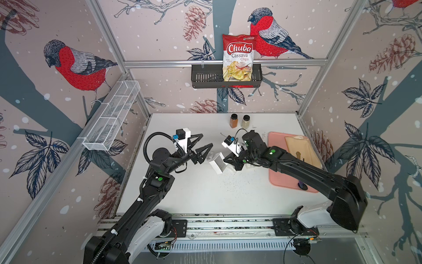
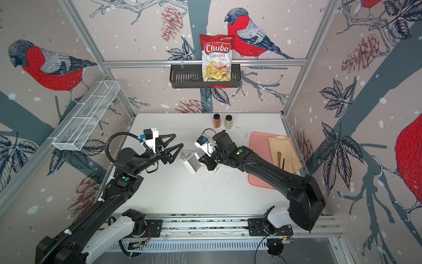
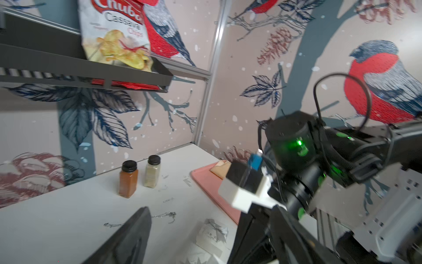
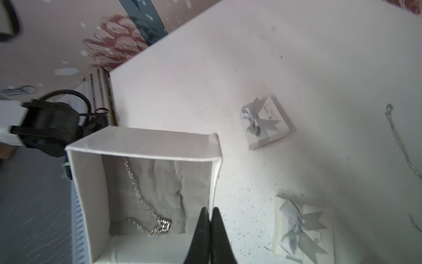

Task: Take the necklace out of the lift-off lid jewelry box
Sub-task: Place the jewelry box at the center of the board, then take out the inner lining from the jewelry box.

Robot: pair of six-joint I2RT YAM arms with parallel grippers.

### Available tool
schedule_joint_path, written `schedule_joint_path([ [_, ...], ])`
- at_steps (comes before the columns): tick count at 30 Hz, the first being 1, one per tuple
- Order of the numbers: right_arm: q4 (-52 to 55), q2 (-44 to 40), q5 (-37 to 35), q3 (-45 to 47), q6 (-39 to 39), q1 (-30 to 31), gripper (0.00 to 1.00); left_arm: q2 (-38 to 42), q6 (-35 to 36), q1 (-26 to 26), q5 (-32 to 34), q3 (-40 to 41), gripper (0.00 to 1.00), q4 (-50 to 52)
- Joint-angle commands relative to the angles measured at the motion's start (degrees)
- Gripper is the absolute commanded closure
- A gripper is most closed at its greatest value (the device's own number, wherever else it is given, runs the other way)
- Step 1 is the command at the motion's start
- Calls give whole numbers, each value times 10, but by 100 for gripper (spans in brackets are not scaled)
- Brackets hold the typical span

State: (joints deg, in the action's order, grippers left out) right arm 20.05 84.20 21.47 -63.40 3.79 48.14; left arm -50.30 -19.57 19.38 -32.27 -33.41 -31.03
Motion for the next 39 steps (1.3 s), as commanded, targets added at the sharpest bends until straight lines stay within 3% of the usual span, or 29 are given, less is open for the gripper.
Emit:
schedule_joint_path([
  [1, 55, 48, -111, -3, -36, 25, 100, 2, -25, -5, 101, 6, 16, 24],
  [5, 73, 104, -172, 7, -56, 57, 100, -5, -40, -13, 151, 12, 17, 47],
  [14, 106, 163, -224, -1, -67, 82, 97, 8, -36, -18, 164, 41, 17, 47],
  [18, 123, 181, -226, -17, -60, 84, 84, 15, -30, -20, 173, 47, 17, 59],
  [20, 127, 178, -223, -22, -58, 85, 71, 19, -29, -21, 174, 54, 17, 58],
  [22, 127, 167, -221, -27, -56, 84, 64, 23, -29, -21, 174, 59, 17, 57],
  [29, 112, 124, -191, -18, -22, 96, 63, 23, -29, -23, 174, 73, 17, 52],
  [39, 96, 167, -151, -22, -14, 109, 63, 35, -33, -25, 186, 88, 17, 49],
])
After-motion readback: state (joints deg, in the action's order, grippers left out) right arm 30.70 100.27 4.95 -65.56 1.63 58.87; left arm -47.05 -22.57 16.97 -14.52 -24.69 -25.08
